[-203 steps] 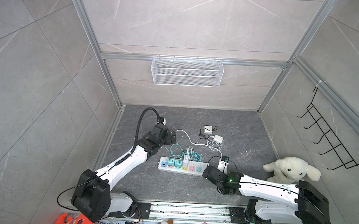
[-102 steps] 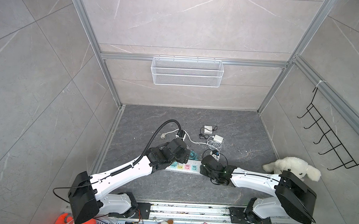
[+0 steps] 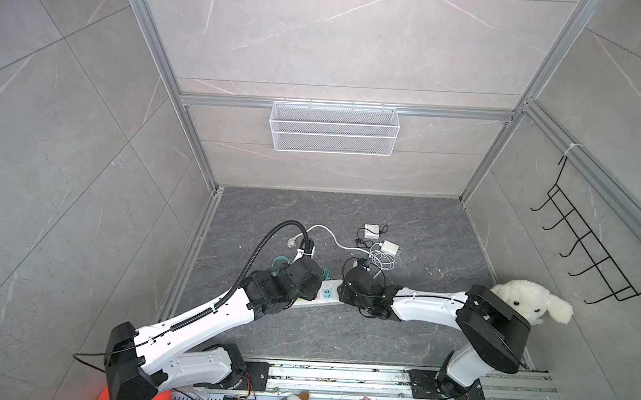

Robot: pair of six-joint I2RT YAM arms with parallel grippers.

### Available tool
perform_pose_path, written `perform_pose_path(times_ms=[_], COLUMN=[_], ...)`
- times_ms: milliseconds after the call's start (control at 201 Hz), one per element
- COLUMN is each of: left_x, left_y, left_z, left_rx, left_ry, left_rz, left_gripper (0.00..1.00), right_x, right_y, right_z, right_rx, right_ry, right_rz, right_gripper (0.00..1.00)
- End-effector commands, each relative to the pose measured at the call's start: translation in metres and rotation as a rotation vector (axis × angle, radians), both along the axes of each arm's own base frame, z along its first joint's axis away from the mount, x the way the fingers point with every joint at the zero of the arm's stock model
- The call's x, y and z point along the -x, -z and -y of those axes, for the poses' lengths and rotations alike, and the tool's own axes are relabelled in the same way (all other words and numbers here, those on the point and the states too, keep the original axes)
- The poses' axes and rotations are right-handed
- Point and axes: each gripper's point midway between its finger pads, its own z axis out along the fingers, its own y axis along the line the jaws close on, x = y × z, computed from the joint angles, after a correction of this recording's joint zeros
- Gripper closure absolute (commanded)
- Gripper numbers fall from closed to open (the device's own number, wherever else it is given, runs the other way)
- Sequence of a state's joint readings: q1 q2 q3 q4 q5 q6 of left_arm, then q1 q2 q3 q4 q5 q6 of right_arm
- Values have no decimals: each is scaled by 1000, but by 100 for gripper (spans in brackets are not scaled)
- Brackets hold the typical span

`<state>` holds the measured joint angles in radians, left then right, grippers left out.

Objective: Insert the plug

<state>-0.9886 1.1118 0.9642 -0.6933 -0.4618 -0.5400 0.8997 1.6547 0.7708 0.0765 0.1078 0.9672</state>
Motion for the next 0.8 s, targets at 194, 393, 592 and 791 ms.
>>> perform_pose_path(times_ms=[194, 393, 592, 791], left_x=[17, 9, 1, -10], left_y=[27, 40, 47, 58], left_z=[18, 10, 9, 8], left_rx=[13, -9, 16, 33], left_ry=[2, -64, -67, -51], left_rz=[-57, -27, 24, 21], left_gripper=[35, 36, 37, 37], right_x=[21, 24, 26, 26], right_y=[25, 22, 20, 18], right_z=[13, 22, 24, 28], right_rx=[69, 68, 63, 65], right_ry=[-45, -26, -25, -19], right_rz=[-74, -62, -59, -52], right_gripper=[59, 58, 58, 58])
